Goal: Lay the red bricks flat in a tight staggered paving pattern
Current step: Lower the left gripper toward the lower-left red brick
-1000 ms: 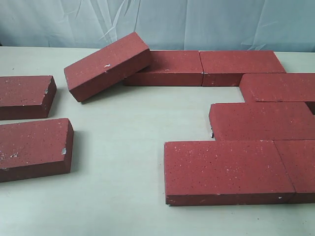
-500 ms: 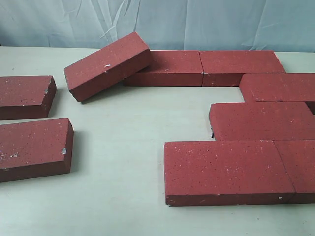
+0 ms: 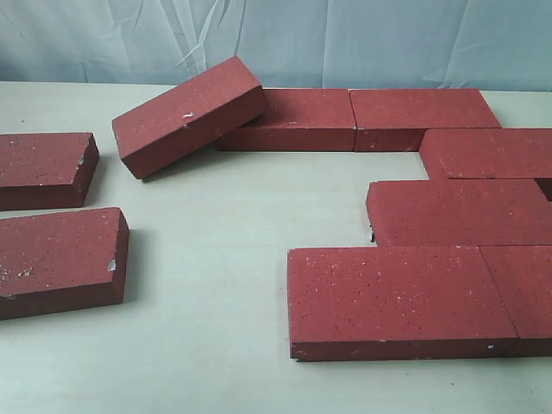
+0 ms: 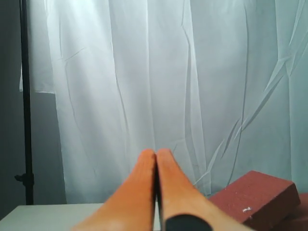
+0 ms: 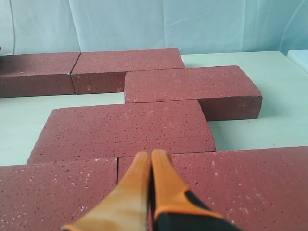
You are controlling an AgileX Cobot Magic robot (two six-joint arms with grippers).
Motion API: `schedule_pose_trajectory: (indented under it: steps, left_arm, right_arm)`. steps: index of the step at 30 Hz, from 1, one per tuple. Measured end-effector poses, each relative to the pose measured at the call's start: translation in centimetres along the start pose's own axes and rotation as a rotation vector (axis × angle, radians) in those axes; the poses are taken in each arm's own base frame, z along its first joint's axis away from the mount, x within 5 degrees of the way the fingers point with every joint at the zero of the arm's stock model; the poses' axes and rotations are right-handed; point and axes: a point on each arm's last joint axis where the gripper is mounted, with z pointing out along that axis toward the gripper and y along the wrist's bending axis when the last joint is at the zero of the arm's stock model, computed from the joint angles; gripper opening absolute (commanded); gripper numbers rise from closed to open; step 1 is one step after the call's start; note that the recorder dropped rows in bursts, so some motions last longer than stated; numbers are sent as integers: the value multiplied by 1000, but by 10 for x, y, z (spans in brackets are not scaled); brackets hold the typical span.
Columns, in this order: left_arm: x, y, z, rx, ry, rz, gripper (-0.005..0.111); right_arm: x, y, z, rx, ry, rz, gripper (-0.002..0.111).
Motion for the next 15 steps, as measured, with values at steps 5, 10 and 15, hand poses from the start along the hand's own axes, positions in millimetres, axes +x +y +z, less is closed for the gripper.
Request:
schedule_pose_trajectory:
  steps: [5, 10, 15]
  left_arm:
    - [-15, 0, 1, 0, -68, 0, 0]
    - [-38, 0, 0, -1, -148, 6, 0]
    - [-56, 0, -1, -1, -210, 9, 0]
  right_arm:
    - [0, 0, 0, 0, 0, 0, -1]
    - [0, 0, 0, 0, 0, 0, -1]
    - [0, 0, 0, 0, 0, 0, -1]
